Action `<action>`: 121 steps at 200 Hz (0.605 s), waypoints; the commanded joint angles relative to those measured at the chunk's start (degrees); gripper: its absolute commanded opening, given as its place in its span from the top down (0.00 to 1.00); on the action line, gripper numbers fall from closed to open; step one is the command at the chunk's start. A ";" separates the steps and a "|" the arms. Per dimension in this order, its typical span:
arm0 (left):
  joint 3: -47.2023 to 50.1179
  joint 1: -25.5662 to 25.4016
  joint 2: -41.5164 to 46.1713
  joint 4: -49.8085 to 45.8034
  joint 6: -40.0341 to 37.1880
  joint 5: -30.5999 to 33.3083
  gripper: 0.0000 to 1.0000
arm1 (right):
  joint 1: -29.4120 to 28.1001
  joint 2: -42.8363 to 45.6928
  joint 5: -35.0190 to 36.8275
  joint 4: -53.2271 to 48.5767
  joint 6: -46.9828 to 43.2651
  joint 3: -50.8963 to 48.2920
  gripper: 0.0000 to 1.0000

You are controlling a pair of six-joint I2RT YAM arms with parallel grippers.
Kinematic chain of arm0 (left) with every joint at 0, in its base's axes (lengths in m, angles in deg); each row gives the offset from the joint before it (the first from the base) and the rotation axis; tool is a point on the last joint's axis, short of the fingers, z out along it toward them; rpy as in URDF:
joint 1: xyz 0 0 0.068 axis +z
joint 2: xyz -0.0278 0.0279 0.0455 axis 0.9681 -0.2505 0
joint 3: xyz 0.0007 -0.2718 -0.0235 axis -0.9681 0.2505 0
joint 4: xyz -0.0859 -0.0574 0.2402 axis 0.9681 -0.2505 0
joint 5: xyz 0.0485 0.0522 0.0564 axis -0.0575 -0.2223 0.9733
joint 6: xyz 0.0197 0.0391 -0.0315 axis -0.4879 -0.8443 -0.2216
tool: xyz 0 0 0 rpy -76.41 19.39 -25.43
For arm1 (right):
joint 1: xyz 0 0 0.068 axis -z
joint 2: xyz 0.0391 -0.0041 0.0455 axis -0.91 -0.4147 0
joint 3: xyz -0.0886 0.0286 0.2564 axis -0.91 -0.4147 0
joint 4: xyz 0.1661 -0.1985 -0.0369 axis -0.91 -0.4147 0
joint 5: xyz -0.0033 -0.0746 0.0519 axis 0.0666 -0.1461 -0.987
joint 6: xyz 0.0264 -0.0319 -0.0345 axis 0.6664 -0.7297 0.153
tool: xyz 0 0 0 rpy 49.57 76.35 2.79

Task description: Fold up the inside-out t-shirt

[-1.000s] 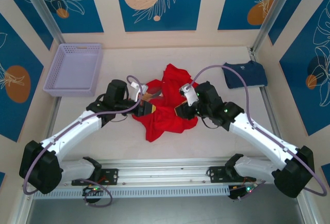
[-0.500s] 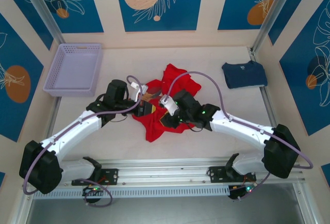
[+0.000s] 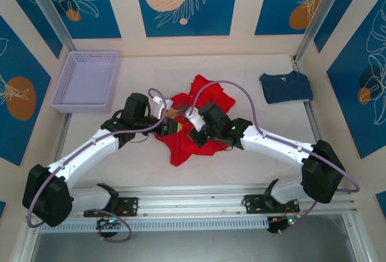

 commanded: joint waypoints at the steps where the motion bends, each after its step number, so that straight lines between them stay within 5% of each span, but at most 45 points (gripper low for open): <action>1: -1.98 0.42 0.19 -1.37 0.25 2.78 1.00 | 0.84 3.04 -2.94 -0.76 0.58 0.38 1.00; 62: -4.36 0.68 -1.86 -6.83 -1.62 16.16 1.00 | 7.00 15.52 -22.32 -4.15 2.22 -3.51 1.00; 121: -8.72 1.92 -8.35 -10.05 -5.66 23.78 1.00 | 20.35 21.61 -38.26 7.14 13.41 -7.63 1.00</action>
